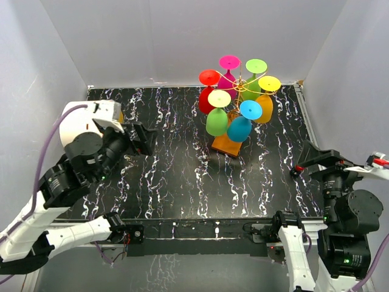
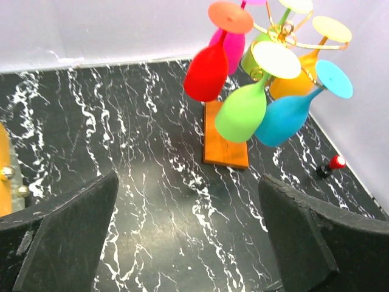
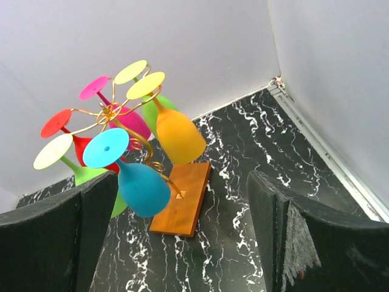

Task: Place the wine glass upside down on the wine glass rack

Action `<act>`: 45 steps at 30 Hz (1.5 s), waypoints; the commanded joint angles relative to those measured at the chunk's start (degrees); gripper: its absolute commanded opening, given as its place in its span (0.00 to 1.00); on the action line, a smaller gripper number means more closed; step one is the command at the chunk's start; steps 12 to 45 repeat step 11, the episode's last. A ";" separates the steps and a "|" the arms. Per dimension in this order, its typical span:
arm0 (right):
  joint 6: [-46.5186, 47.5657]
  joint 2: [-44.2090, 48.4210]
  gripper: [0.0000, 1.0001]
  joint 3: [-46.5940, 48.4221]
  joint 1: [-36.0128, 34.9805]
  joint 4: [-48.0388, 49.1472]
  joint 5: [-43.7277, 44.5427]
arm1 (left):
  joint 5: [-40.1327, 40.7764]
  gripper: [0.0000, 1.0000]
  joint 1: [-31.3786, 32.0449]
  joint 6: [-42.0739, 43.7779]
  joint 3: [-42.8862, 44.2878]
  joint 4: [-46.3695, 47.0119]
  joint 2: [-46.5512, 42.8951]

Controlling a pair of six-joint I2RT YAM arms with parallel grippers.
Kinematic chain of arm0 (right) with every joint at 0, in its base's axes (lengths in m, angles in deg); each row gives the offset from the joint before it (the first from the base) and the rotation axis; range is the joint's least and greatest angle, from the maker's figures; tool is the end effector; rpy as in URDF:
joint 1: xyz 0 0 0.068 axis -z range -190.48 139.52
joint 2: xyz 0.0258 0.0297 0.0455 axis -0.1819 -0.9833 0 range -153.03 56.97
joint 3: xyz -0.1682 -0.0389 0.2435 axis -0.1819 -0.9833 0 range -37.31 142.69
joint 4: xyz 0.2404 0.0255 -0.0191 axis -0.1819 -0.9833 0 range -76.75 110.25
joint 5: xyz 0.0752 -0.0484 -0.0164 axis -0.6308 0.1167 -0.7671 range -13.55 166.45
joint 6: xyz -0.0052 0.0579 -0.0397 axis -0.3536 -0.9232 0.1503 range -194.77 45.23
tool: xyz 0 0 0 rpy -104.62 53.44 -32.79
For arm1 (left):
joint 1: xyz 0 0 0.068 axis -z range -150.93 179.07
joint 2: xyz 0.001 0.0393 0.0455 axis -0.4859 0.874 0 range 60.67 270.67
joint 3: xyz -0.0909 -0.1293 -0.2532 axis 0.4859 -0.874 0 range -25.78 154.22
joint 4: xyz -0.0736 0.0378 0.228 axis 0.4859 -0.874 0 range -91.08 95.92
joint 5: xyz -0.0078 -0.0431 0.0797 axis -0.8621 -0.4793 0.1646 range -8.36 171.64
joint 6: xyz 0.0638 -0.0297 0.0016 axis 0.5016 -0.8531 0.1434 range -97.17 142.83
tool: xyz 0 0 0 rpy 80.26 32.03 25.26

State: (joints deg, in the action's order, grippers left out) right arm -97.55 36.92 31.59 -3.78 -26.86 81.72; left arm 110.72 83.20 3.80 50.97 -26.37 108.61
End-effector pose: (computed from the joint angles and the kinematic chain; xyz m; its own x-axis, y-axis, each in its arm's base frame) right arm -0.0194 -0.0031 0.4257 0.1082 0.3755 -0.9205 0.1795 0.9033 0.3896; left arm 0.0915 -0.0789 0.4824 -0.1719 -0.2486 -0.9532 0.3891 0.8718 -0.2975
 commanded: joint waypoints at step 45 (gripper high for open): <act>0.73 1.96 0.86 0.90 -0.34 1.80 2.07 | 5.23 0.99 0.08 7.53 1.56 1.74 -7.87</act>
